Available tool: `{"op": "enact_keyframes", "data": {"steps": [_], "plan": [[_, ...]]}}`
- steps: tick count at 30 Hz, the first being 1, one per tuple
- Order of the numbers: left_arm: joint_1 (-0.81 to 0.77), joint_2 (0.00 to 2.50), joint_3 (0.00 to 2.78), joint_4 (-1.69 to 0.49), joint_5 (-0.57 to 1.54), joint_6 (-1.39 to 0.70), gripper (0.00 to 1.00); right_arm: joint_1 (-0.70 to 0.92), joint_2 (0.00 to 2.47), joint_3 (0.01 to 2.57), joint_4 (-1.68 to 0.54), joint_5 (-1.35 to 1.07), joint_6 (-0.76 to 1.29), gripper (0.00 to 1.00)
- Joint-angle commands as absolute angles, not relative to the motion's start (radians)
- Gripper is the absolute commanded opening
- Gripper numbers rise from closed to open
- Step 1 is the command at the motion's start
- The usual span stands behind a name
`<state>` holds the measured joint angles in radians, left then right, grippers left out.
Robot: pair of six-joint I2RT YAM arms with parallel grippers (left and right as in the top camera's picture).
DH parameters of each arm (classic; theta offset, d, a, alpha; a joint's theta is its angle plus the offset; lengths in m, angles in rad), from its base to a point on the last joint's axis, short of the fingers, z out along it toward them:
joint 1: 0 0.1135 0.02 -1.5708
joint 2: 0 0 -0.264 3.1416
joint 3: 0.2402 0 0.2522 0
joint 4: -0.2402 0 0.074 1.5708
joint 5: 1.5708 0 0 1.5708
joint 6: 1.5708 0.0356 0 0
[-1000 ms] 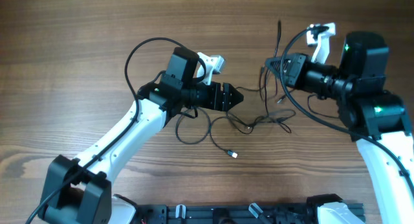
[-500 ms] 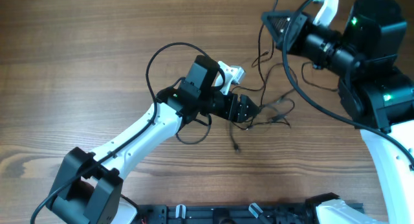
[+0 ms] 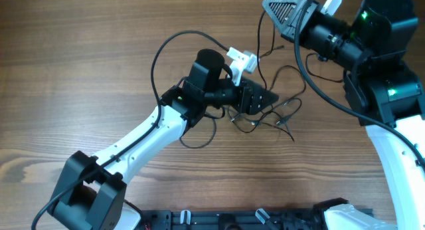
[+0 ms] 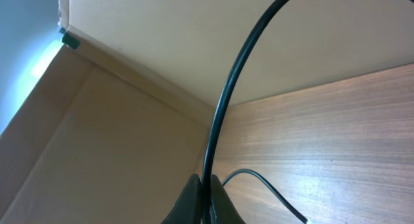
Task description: Untangle cables
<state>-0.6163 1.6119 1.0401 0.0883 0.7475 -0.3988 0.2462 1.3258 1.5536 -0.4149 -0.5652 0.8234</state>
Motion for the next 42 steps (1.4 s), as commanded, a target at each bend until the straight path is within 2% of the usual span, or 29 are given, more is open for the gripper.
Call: {"op": "enact_keyframes", "data": {"steps": [1,2,3,6,10,13,15,18,25,29,32,36,42], "plan": [[-0.615,1.610,1.045,0.159,0.766,-0.436,0.36,0.250,1.332,1.576,-0.414,-0.604,0.839,0.05],[-0.615,1.610,1.045,0.168,0.765,-0.444,0.12,0.249,1.332,1.576,-0.422,-0.599,0.837,0.05],[-0.613,1.610,1.045,0.174,0.766,-0.462,0.04,0.249,1.332,1.576,-0.431,-0.588,0.837,0.05],[-0.588,1.599,1.045,0.172,0.771,-0.481,0.04,0.249,1.332,1.576,-0.519,-0.486,0.797,0.05],[-0.482,1.506,1.046,0.198,0.853,-0.549,0.04,0.249,1.369,1.576,-0.775,-0.191,0.724,0.04],[-0.377,1.422,1.046,0.270,0.911,-0.650,0.04,0.249,1.411,1.576,-0.888,-0.127,0.680,0.05],[-0.310,1.375,1.046,0.318,0.916,-0.721,0.04,0.250,1.441,1.576,-0.921,-0.189,0.625,0.04],[-0.224,1.327,1.046,0.399,0.915,-0.798,0.04,0.250,1.500,1.575,-0.963,-0.409,0.522,0.05],[-0.202,1.328,1.045,0.429,0.854,-0.835,0.04,0.270,1.554,1.575,-1.002,-0.849,0.299,0.05],[-0.202,1.327,1.045,0.572,0.840,-0.906,0.05,0.324,1.554,1.575,-1.002,-0.881,0.261,0.05],[-0.202,1.329,1.045,0.559,0.839,-0.906,0.06,0.379,1.554,1.575,-0.998,-0.882,0.257,0.05],[-0.202,1.330,1.045,0.539,0.836,-0.906,0.06,0.446,1.554,1.575,-0.942,-0.901,0.236,0.24],[-0.202,1.330,1.045,0.553,0.837,-0.969,0.06,0.458,1.554,1.575,-0.868,-0.894,0.237,0.27]]}}
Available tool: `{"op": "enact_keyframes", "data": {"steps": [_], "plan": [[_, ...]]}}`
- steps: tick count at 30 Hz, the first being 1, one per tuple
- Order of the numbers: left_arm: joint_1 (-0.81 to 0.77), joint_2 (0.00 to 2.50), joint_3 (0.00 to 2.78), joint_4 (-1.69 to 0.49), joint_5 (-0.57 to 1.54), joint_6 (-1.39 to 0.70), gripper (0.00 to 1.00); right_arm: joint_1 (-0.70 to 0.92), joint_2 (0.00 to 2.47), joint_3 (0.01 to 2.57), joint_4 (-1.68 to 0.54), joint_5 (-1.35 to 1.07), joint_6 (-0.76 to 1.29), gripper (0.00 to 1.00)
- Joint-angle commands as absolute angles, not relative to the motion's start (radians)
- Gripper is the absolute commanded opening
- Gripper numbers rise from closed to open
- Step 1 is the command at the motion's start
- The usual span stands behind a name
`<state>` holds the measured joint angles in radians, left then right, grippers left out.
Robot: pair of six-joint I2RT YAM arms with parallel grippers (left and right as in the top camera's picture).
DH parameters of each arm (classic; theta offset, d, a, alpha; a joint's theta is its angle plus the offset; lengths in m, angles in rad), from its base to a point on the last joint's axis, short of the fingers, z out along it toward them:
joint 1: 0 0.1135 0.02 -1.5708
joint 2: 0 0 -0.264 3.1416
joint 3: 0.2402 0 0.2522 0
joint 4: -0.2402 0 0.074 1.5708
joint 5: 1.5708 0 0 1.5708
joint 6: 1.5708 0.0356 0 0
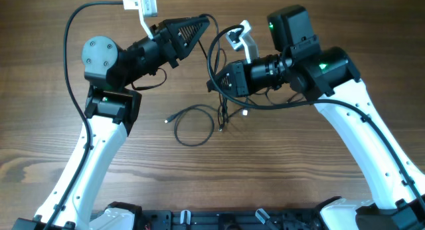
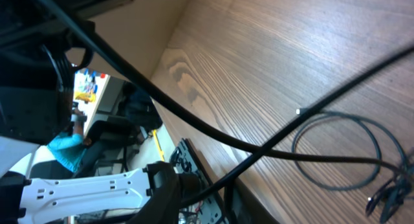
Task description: Untangle cables
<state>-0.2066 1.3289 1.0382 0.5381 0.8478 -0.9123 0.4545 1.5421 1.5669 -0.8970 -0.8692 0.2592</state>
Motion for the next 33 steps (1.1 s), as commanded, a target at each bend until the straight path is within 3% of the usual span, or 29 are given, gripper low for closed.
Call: {"op": "enact_keyframes", "data": {"steps": [1,12,22,33], "plan": [[-0.202,1.330,1.045,0.566,0.840,-0.989,0.06,0.458,1.554,1.575,-0.856,-0.887,0.238,0.27],[-0.202,1.329,1.045,0.623,0.875,-1.117,0.05,0.458,1.554,1.575,-0.823,-0.567,0.369,0.33],[-0.202,1.329,1.045,0.640,0.860,-1.319,0.05,0.459,1.554,1.575,-0.747,-0.558,0.367,0.33],[-0.202,1.330,1.045,0.640,0.706,-1.567,0.04,0.493,1.554,1.575,-0.644,-0.637,0.372,0.32]]}}
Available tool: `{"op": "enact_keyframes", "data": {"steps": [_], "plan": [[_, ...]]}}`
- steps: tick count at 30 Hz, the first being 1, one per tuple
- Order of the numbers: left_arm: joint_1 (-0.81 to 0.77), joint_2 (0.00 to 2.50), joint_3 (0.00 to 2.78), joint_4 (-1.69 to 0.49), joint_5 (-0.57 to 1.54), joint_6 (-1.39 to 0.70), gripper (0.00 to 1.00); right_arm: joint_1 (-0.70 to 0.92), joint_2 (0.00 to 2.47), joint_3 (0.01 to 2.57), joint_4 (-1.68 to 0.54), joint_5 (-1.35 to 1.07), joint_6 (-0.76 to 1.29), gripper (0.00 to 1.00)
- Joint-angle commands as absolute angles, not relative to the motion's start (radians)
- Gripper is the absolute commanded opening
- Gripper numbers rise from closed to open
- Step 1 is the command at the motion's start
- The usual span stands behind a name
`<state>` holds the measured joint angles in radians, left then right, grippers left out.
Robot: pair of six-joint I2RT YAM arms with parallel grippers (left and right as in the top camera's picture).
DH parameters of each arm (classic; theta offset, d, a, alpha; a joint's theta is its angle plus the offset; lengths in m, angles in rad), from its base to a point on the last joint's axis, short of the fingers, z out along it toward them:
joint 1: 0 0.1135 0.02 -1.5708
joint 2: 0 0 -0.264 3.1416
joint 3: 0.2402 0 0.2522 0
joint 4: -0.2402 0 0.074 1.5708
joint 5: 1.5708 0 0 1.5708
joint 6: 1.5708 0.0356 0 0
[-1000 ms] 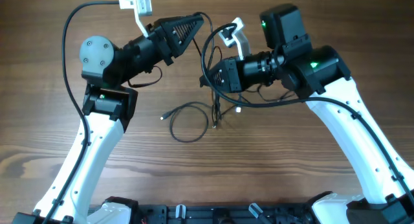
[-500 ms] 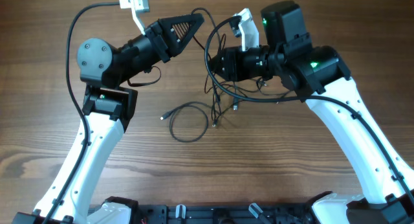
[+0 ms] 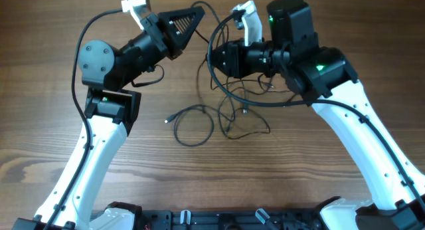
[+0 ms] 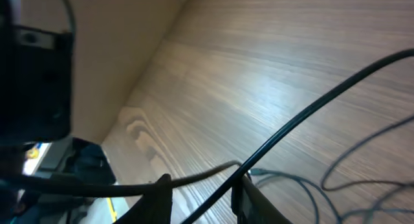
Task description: Untangle cables
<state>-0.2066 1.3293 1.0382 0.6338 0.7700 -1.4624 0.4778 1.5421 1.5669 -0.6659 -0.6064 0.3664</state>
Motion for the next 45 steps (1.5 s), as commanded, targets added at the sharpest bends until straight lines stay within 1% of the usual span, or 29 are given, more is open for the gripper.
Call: {"op": "enact_keyframes", "data": {"steps": [1,5,7,13,15,16,22,24,27,29,32,35,37,38,42,44,45], "plan": [[-0.202,1.330,1.045,0.640,0.693,-1.590,0.04,0.496,1.554,1.575,-0.636,-0.637,0.385,0.32],[-0.202,1.330,1.045,0.632,0.654,-1.609,0.04,0.496,1.554,1.575,-0.606,-0.637,0.423,0.32],[-0.202,1.329,1.045,0.601,0.653,-1.607,0.04,0.496,1.554,1.575,-0.595,-0.637,0.430,0.31],[-0.202,1.330,1.045,0.434,0.652,-1.605,0.04,0.496,1.554,1.575,-0.538,-0.636,0.448,0.18],[-0.202,1.330,1.045,0.420,0.648,-1.605,0.04,0.496,1.554,1.575,-0.524,-0.628,0.449,0.10],[-0.202,1.330,1.045,0.421,0.641,-1.604,0.04,0.496,1.554,1.575,-0.524,-0.608,0.457,0.05],[-0.197,1.330,1.045,0.422,0.627,-1.600,0.04,0.496,1.554,1.575,-0.559,-0.540,0.497,0.05],[-0.197,1.330,1.045,0.421,0.627,-1.557,0.04,0.496,1.554,1.575,-0.598,-0.493,0.497,0.05],[-0.196,1.329,1.045,0.406,0.627,-1.478,0.11,0.496,1.554,1.575,-0.654,-0.449,0.482,0.05],[-0.196,1.330,1.045,0.375,0.627,-1.439,0.13,0.496,1.554,1.575,-0.667,-0.452,0.447,0.04],[-0.196,1.330,1.045,0.328,0.627,-1.328,0.25,0.480,1.553,1.577,-0.659,-0.404,0.440,0.04],[-0.196,1.330,1.045,0.258,0.627,-1.180,0.39,0.420,1.550,1.586,-0.625,-0.352,0.448,0.04],[-0.196,1.330,1.045,0.193,0.627,-1.065,0.53,0.339,1.546,1.599,-0.572,-0.340,0.459,0.04],[-0.194,1.330,1.045,0.160,0.627,-1.029,0.57,0.283,1.546,1.611,-0.549,-0.340,0.485,0.04],[-0.173,1.330,1.045,0.030,0.626,-0.934,0.60,0.087,1.546,1.650,-0.516,-0.350,0.596,0.04],[-0.150,1.330,1.045,-0.035,0.627,-0.891,0.61,-0.057,1.544,1.655,-0.479,-0.444,0.659,0.05],[-0.141,1.330,1.045,-0.053,0.627,-0.873,0.62,-0.101,1.544,1.655,-0.469,-0.479,0.682,0.04]]}}
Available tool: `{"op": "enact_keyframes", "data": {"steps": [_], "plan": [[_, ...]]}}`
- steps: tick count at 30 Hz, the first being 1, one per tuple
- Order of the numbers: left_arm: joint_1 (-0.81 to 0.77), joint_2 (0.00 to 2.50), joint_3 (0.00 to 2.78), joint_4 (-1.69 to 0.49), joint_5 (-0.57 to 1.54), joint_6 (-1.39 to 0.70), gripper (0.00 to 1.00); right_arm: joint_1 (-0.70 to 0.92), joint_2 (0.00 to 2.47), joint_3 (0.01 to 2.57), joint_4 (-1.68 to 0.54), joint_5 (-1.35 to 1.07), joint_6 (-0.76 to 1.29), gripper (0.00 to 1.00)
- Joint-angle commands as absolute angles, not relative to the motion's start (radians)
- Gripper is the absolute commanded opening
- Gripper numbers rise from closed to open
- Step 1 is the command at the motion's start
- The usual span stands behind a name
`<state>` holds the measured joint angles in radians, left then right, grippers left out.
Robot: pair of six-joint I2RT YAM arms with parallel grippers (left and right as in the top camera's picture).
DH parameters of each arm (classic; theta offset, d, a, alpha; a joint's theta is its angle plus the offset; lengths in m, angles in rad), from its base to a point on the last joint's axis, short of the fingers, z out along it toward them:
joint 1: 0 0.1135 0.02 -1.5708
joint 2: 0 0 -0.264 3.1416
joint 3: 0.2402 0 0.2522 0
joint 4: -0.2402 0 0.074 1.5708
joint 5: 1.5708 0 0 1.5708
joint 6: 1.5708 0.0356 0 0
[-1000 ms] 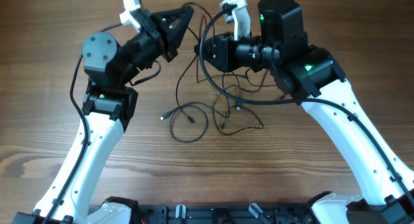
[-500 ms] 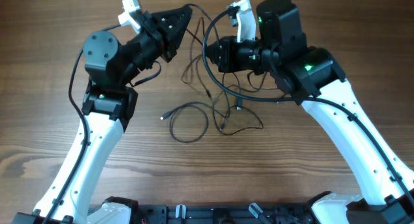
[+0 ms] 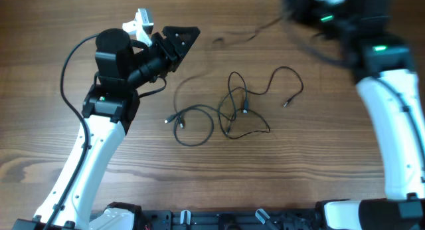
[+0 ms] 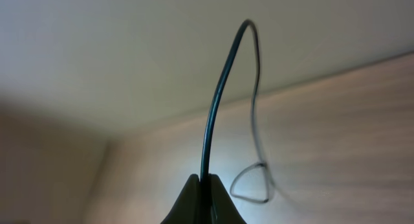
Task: Untangle cables
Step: 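Drag one black cable far right with the right gripper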
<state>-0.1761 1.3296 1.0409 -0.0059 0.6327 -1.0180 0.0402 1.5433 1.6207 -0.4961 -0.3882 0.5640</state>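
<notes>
Several thin black cables [image 3: 234, 105] lie loosely crossed on the wooden table, with a loop [image 3: 194, 123] to their left and a strand ending in a small plug [image 3: 287, 104] to the right. My right gripper [image 4: 204, 180] is shut on one black cable [image 4: 217, 101], which rises from the jaws, bends over and hangs down in a small loop. Overhead, that gripper [image 3: 295, 5] is blurred at the far right top, and the cable [image 3: 247, 34] trails leftward as a faint smear. My left gripper [image 3: 192, 33] hovers at upper left with nothing visible at its tip.
The wooden table [image 3: 80, 183] fills the view. The arms' bases and a black rail [image 3: 199, 220] sit at the front edge. The left arm's own black wiring [image 3: 66, 70] arcs beside its wrist.
My right arm has moved from mid-table top to the far upper right, still shut on a cable. No cable spans between the two grippers now. My left gripper sits slightly lower.
First my left gripper was down in the tangle while the right held a cable high at the upper right. Then both were raised near the centre with cables strung between them, lifting the bundle. Now most cables lie looser on the table and one goes off with my right gripper.
</notes>
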Motion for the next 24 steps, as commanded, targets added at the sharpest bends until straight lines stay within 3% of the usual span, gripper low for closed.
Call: {"op": "enact_keyframes", "data": {"steps": [1,11,19,24], "plan": [[-0.130,1.330,1.045,-0.073,0.627,-0.862,0.64,-0.174,1.545,1.655,-0.464,-0.530,0.732,0.04],[-0.100,1.330,1.045,-0.148,0.627,-0.799,0.65,-0.594,1.545,1.655,-0.585,-0.652,0.905,0.05],[-0.100,1.330,1.045,-0.231,0.626,-0.788,0.65,-0.636,1.547,1.654,-0.850,-0.426,0.709,0.05],[-0.100,1.330,1.045,-0.419,0.575,-0.683,0.65,-0.628,1.549,1.618,-1.011,-0.269,0.552,0.05]]}}
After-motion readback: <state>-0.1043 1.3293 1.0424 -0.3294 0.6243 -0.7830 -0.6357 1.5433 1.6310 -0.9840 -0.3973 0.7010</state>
